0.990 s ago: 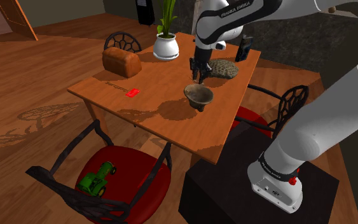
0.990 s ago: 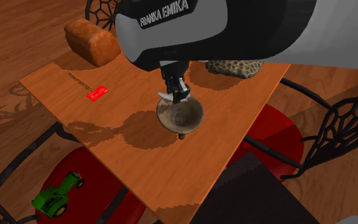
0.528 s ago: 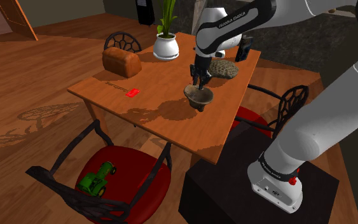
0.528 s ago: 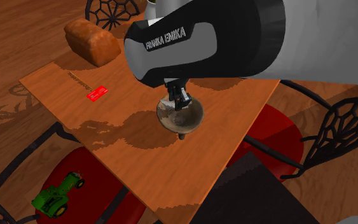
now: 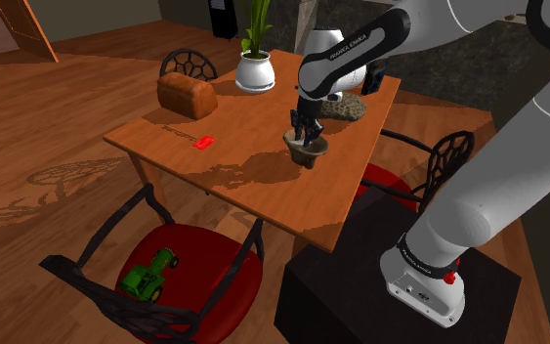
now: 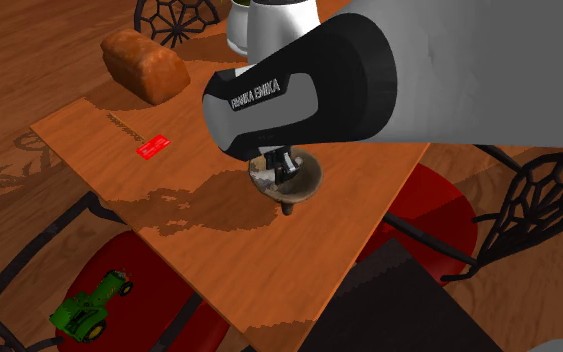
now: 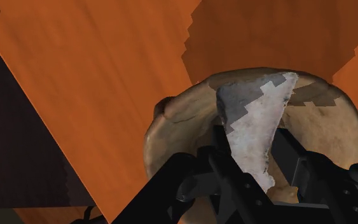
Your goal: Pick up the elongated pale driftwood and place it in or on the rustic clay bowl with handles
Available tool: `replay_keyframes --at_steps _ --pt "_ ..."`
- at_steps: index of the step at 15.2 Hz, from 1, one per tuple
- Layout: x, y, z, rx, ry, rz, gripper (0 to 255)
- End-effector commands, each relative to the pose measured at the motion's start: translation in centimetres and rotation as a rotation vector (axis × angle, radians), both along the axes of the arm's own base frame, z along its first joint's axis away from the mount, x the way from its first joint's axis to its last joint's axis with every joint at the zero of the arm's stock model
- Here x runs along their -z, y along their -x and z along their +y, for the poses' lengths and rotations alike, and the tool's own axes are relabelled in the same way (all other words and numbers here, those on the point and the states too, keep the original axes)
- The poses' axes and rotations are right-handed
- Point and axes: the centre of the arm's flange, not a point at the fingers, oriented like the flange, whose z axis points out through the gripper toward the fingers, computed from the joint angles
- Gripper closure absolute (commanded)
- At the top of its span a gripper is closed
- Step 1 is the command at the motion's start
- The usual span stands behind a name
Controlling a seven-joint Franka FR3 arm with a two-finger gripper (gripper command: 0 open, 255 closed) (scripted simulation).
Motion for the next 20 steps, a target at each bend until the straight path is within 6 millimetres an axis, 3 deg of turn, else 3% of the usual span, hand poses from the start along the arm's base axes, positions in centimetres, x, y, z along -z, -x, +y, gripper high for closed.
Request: replay_keyframes --at_steps 1,6,7,12,16,20 --pt "0.3 0.0 -0.1 0.001 0.0 0.001 255" --pt "0.3 0.0 -0.1 0.001 0.0 0.001 255" --pt "0.3 0.0 -0.1 0.001 0.0 0.001 0" --pt "0.3 0.0 -0.1 0.001 0.0 0.001 0" --pt "-4.7 0.0 -0.3 0.001 0.0 0.001 0" --pt "-4.7 0.0 -0.3 0.001 0.0 0.001 0"
